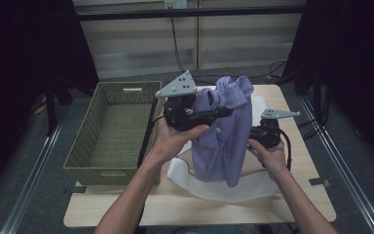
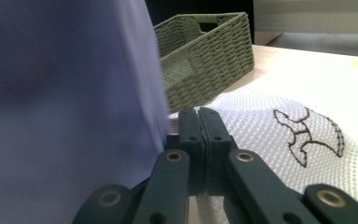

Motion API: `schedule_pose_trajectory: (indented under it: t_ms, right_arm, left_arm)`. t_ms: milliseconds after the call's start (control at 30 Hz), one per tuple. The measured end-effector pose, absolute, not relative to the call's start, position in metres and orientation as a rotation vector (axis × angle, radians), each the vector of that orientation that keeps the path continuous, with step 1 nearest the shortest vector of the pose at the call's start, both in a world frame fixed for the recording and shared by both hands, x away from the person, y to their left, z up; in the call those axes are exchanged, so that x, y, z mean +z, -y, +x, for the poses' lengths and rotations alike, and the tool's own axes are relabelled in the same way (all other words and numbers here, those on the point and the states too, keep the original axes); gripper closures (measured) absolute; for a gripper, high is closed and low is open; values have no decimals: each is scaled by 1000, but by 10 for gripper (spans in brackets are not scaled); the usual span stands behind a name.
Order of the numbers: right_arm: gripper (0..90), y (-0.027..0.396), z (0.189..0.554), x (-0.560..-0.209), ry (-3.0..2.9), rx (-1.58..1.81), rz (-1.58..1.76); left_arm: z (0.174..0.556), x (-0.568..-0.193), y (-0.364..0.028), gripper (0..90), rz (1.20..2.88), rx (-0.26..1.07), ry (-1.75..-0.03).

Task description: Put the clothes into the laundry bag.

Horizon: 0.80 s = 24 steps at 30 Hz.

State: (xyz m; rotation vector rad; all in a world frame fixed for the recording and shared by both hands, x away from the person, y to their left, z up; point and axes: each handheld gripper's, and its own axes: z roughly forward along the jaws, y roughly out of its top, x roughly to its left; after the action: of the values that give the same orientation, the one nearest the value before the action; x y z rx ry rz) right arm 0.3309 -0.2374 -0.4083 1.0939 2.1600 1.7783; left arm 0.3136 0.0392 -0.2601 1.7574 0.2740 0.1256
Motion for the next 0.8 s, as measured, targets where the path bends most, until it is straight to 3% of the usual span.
schedule_pose_trajectory:
  t_ms: [800]
  right_arm:
    - [891, 236, 332, -411, -2180, 1774, 1095]
  left_arm:
    - [306, -342, -57, 702, 1881, 57, -335]
